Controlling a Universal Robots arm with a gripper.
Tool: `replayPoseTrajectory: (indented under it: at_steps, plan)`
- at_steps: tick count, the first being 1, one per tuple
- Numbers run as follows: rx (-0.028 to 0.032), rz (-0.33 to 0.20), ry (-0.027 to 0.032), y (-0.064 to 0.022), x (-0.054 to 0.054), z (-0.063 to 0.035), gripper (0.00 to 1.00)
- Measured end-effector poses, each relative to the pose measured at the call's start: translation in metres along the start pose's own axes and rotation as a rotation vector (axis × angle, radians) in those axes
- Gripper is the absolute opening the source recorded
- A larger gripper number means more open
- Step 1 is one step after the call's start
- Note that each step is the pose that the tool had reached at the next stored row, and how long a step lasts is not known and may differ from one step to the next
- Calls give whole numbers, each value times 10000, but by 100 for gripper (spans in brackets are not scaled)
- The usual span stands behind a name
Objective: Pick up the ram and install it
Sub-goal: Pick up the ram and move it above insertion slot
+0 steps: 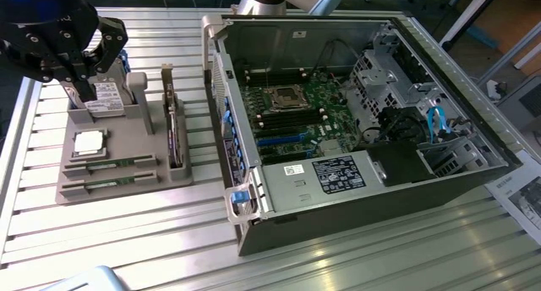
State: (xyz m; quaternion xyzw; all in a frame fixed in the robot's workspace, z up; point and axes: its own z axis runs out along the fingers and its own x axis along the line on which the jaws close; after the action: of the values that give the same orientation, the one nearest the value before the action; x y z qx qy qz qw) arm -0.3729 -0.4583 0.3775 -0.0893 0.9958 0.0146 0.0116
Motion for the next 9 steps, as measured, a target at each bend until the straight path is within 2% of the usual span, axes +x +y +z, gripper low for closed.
replayPoseTrajectory:
  at_steps: [2, 9]
  plan:
    - [-13, -478, 13, -1, 0, 0, 10]
    - [-43, -1654, 45, -2, 0, 0, 10]
